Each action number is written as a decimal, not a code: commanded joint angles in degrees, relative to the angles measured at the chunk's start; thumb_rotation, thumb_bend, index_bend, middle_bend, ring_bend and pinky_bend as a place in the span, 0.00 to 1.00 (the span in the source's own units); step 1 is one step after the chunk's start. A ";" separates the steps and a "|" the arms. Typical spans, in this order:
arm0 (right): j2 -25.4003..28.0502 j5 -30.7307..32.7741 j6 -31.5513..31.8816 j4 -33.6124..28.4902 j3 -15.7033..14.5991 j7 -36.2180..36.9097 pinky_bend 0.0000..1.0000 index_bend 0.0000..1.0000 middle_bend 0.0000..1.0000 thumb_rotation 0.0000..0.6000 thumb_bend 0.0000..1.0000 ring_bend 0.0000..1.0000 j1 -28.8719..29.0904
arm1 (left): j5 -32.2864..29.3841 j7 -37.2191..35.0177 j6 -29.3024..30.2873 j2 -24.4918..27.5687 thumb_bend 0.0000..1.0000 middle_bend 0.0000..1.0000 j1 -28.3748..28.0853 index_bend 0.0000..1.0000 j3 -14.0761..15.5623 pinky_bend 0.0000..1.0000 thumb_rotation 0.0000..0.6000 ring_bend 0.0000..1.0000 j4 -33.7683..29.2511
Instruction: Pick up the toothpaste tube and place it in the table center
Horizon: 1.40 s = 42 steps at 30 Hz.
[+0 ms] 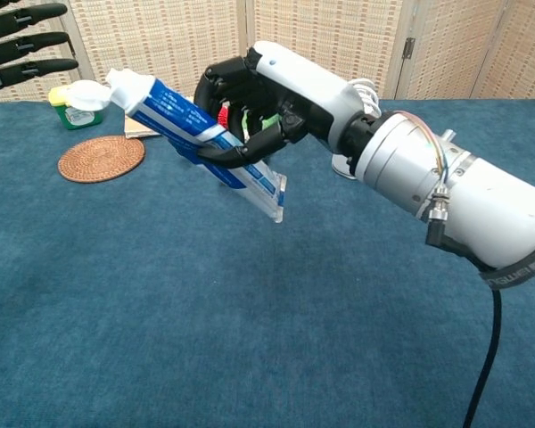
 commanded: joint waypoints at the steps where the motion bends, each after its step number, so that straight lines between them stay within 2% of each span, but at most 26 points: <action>1: -1.41 0.46 0.27 1.30 0.55 0.11 0.72 0.73 0.64 1.00 0.56 0.63 0.76 | -0.48 1.00 -0.10 -1.54 0.05 0.04 -0.72 0.08 -0.03 0.15 0.09 0.01 -0.11; 8: -5.13 1.45 1.75 4.60 2.04 -0.32 0.72 0.73 0.64 1.00 0.55 0.63 1.97 | -1.61 3.71 -0.39 -4.34 0.05 0.04 -1.82 0.07 -0.22 0.15 0.08 0.01 -0.25; 17: -10.13 3.58 2.06 9.36 4.45 -2.39 0.72 0.73 0.64 1.00 0.55 0.63 4.28 | -4.45 8.15 0.48 -7.93 0.05 0.04 -2.75 0.04 -1.85 0.15 0.09 0.01 -0.73; 25: -13.39 4.59 3.05 11.97 5.33 -2.81 0.72 0.73 0.64 1.00 0.55 0.63 5.22 | -6.20 12.76 2.02 -10.72 0.04 0.03 -3.06 0.00 -3.14 0.15 0.03 0.00 -2.73; 36: -15.10 6.19 2.24 13.14 5.82 -4.79 0.72 0.74 0.65 1.00 0.55 0.63 5.88 | -6.41 19.29 3.33 -13.46 0.04 0.02 -3.77 0.00 -3.77 0.15 0.00 0.00 -2.06; 42: -14.37 7.28 0.56 11.73 5.83 -7.17 0.72 0.74 0.66 1.00 0.55 0.64 6.01 | -4.29 21.81 3.85 -13.73 0.04 0.02 -4.09 0.00 -3.16 0.15 0.00 0.00 0.23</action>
